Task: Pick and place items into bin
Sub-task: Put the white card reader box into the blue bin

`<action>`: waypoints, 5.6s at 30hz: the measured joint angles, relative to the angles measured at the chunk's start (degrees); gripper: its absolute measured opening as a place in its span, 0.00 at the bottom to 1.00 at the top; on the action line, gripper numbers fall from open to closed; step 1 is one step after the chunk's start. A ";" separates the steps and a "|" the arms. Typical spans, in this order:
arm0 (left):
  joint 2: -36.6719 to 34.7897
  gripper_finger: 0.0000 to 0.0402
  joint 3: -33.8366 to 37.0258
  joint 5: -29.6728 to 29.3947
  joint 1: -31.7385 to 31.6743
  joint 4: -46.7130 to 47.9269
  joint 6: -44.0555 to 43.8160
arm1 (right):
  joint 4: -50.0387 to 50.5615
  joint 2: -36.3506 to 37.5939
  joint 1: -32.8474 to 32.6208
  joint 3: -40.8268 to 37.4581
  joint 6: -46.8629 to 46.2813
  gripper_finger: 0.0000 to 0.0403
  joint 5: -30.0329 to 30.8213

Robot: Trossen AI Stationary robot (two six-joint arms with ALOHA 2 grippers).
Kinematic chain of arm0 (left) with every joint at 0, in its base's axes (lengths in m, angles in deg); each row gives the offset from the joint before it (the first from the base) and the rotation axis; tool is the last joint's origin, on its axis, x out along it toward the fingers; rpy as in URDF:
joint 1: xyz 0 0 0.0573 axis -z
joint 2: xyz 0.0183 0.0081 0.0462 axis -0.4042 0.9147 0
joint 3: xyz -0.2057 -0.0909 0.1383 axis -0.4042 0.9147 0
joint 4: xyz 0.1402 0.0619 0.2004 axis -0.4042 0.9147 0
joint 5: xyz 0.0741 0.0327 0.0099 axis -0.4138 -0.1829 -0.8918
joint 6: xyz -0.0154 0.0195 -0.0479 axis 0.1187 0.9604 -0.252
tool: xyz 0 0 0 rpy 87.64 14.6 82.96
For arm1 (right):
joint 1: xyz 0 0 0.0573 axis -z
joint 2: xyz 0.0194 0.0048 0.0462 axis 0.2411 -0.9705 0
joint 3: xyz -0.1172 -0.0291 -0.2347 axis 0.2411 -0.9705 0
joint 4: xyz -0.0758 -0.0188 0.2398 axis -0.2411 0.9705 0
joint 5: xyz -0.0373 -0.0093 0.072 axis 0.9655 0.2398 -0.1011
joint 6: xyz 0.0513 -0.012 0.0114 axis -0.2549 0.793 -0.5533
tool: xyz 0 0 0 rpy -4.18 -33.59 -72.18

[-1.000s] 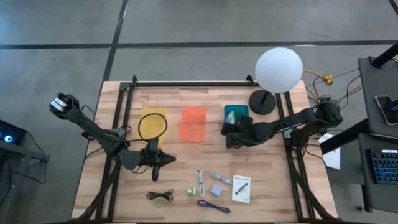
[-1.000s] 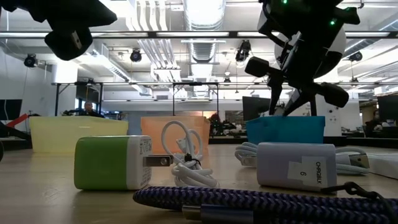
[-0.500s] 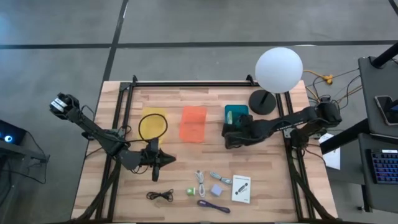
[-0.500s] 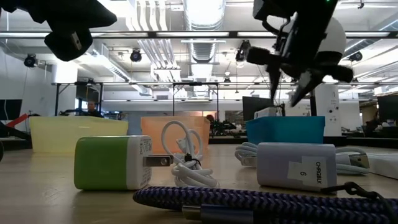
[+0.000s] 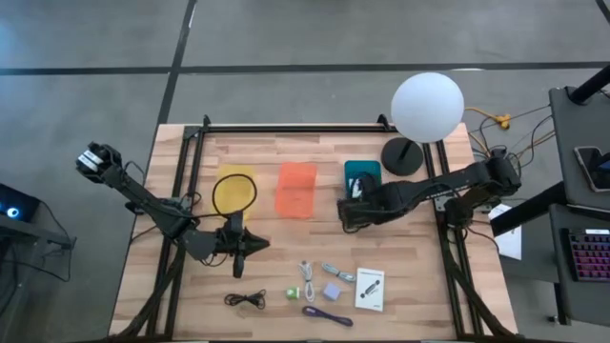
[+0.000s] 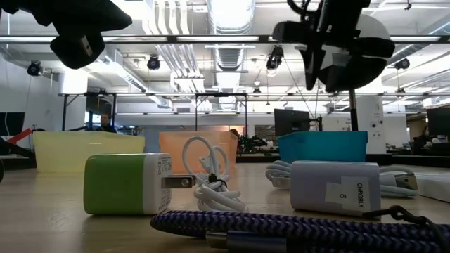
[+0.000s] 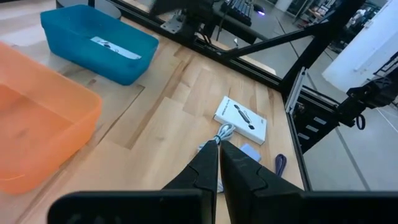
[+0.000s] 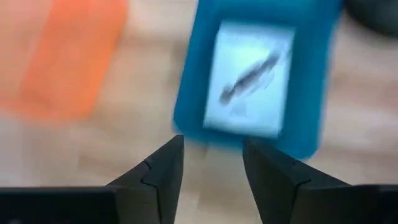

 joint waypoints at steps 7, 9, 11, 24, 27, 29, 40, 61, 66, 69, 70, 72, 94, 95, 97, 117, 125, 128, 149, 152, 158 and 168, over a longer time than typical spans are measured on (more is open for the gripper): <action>0.00 0.00 0.00 0.01 0.00 0.06 0.00 | -2.47 -5.60 -9.87 -2.03 -10.01 0.35 -14.34; 0.00 0.00 0.00 0.01 0.00 0.05 0.04 | -4.65 -6.95 -14.43 -1.91 -14.89 0.37 -16.93; 0.00 0.00 0.02 0.02 0.00 0.09 0.36 | -7.59 -8.08 -18.89 -1.83 -21.23 0.38 -18.22; 0.00 0.00 1.16 3.47 0.02 0.07 0.37 | -12.29 -16.74 -32.50 -1.60 -38.11 0.12 -29.04; 0.00 0.00 1.20 4.55 0.04 0.06 0.31 | -12.49 -18.29 -32.55 -0.90 -37.90 0.05 -30.07; 0.00 0.00 1.24 4.80 0.04 0.09 0.19 | -13.92 -19.09 -32.29 -0.60 -37.59 0.03 -30.26; 0.00 0.00 1.99 4.91 0.04 0.16 0.08 | -23.87 -23.07 -25.84 1.77 -31.60 0.02 -23.04; 0.00 0.00 2.08 5.28 0.11 0.11 0.07 | -1.74 -21.82 -15.22 5.02 -11.98 0.02 -22.91; 0.00 0.00 2.08 5.28 0.11 0.11 0.05 | -1.14 -21.81 -14.14 4.63 -9.40 0.02 -22.32; 0.00 0.00 2.08 5.28 0.11 0.11 0.07 | -1.64 -21.85 -14.49 3.72 -9.17 0.02 -23.01; 0.00 0.00 2.08 5.28 0.11 0.13 0.07 | -1.86 -22.09 -14.54 3.25 -9.20 0.02 -23.68; 0.00 0.00 2.08 5.26 0.11 0.11 0.07 | -3.14 -22.34 -14.48 1.98 -9.21 0.02 -25.11; 1.10 0.00 2.99 5.28 0.11 1.08 -0.05 | -25.32 -22.44 -7.19 3.72 4.65 0.02 -16.19; 1.64 0.00 2.98 5.68 0.11 0.96 -0.86 | -25.41 -22.33 -7.57 3.98 4.90 0.02 -16.04; 3.49 0.00 2.86 9.23 -0.57 0.19 -2.65 | -25.25 -21.69 -8.53 4.13 4.42 0.02 -15.59; 34.09 0.00 -13.41 36.39 -17.08 -10.28 8.25 | -25.48 -20.38 -16.46 4.04 -12.07 0.02 -15.59; 40.19 0.00 -17.23 36.87 -19.10 -5.03 11.46 | -26.09 -20.38 -16.42 4.00 -12.51 0.02 -13.80; 40.92 0.00 -17.35 34.66 -19.30 -4.79 12.63 | -27.63 -20.38 -16.40 4.00 -12.75 0.02 -12.53; 42.93 0.00 -17.10 33.98 -20.15 -3.01 15.02 | -22.16 -20.27 -16.40 3.78 -15.34 0.02 -12.79; 42.82 0.00 -17.00 34.76 -19.97 -1.16 14.99 | -21.64 -20.19 -16.40 3.78 -15.02 0.02 -13.65; 42.86 0.00 -16.28 34.81 -19.52 1.33 14.88 | -28.95 -20.18 -14.92 3.78 -6.70 0.02 -17.59; 42.74 0.00 -16.42 34.78 -19.52 0.36 14.95 | -33.32 -19.95 -12.74 3.75 0.18 0.17 -16.97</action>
